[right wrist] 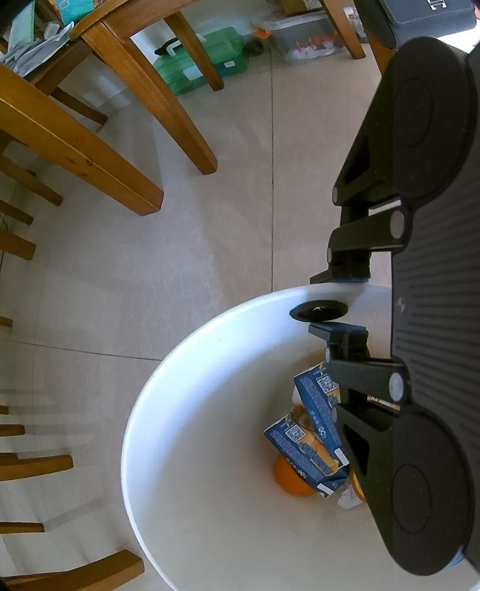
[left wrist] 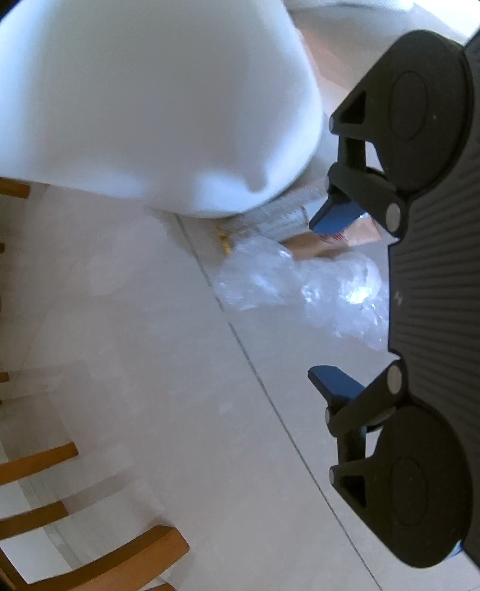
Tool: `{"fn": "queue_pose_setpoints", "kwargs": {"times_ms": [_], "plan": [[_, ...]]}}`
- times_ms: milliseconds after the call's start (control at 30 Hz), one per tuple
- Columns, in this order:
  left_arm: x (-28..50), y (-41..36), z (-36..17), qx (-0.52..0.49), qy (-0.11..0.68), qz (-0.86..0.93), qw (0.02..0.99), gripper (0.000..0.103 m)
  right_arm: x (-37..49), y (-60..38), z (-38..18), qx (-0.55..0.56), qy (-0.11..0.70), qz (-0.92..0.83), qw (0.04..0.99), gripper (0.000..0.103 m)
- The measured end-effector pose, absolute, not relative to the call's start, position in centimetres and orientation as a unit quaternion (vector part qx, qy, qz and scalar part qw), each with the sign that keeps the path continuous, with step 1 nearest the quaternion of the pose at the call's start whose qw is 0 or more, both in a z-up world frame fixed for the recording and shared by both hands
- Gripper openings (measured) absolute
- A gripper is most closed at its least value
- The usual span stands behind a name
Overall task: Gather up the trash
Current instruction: 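Lower the left tool onto the clear plastic bag and close it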
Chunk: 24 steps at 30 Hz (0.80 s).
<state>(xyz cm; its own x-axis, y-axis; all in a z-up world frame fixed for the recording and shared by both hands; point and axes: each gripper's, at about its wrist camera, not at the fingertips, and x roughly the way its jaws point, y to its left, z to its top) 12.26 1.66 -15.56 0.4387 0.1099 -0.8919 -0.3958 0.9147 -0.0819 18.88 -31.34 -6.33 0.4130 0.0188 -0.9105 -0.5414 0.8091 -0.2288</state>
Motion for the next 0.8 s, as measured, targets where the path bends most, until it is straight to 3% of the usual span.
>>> {"fn": "queue_pose_setpoints", "kwargs": {"times_ms": [233,367,800], "plan": [[12.7,1.3,-17.9,-0.137,0.514,0.139,0.835,0.076,19.0,-31.3,-6.4,-0.257,0.514,0.172,0.8,0.023],[13.1,1.6,-19.0,-0.145,0.517,0.143,0.831,0.067,19.0,-31.2,-6.5,-0.259,0.514,0.171,0.8,0.023],[12.8,2.2,-20.5,-0.2,0.503,0.168,0.824,0.058,19.0,-31.3,-6.6,-0.264,0.512,0.173,0.799,0.024]]}}
